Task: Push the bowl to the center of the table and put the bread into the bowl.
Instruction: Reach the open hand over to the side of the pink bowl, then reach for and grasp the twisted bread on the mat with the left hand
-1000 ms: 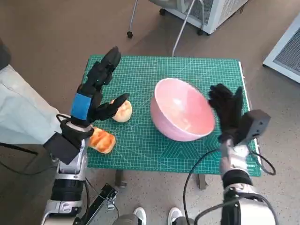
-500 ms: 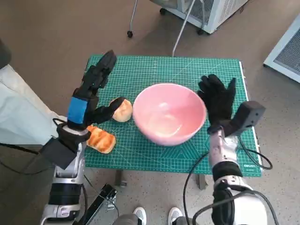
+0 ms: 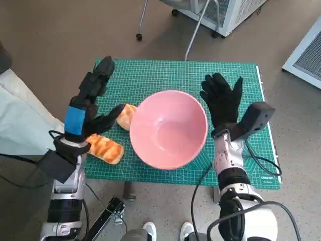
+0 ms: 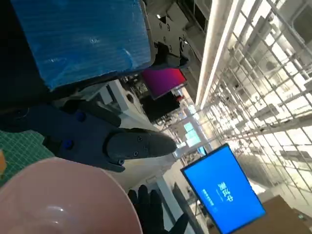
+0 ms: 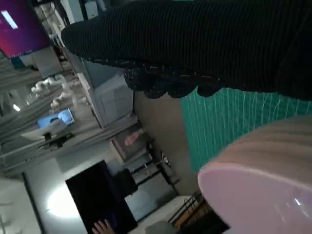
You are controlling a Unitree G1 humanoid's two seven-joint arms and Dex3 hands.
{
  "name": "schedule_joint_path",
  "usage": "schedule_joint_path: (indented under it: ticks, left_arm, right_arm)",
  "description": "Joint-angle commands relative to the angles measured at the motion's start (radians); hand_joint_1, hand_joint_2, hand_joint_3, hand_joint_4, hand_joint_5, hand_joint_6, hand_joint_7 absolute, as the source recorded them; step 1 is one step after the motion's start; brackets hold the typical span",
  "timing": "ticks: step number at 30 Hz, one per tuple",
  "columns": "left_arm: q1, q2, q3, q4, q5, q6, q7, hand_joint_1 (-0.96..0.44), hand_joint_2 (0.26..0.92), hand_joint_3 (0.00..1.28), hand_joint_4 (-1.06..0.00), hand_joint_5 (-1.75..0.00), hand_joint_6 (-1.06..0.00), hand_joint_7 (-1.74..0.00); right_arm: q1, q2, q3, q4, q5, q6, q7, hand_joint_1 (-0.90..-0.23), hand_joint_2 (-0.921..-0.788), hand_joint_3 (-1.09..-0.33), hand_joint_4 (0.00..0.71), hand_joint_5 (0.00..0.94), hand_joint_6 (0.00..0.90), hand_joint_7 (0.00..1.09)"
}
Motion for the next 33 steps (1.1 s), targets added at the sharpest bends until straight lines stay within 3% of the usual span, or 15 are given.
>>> schedule_joint_path:
  ticks: [1, 14, 25, 33]
  left_arm:
    - [0.014, 0.007, 0.005, -0.009, 0.015, -0.012, 0.015, -0.46, 0.921, 0.28, -0.26, 0.0, -0.24, -0.18]
    - [0.03, 0.028, 0.012, 0.003, 0.033, -0.039, 0.023, -0.47, 0.921, 0.28, -0.25, 0.0, -0.24, -0.18]
    - [0.039, 0.056, 0.021, 0.017, 0.036, -0.062, 0.018, -0.49, 0.921, 0.28, -0.25, 0.0, -0.23, -0.17]
    - [0.051, 0.103, 0.03, 0.005, 0.066, -0.076, 0.014, -0.49, 0.921, 0.29, -0.25, 0.0, -0.23, -0.16]
  right_arm:
    - [-0.01, -0.018, 0.018, 0.011, -0.026, 0.003, -0.002, -0.534, -0.921, -0.863, 0.179, 0.014, 0.007, 0.56]
    - [-0.031, -0.071, 0.11, -0.038, -0.12, -0.149, 0.007, -0.575, -0.921, -0.875, 0.236, 0.036, 0.053, 0.61]
    - [-0.022, -0.097, 0.164, -0.106, -0.135, -0.341, 0.112, -0.601, -0.921, -0.858, 0.259, 0.027, 0.004, 0.74]
    - [-0.003, -0.106, 0.212, -0.164, -0.134, -0.431, 0.182, -0.6, -0.921, -0.852, 0.261, 0.027, -0.001, 0.76]
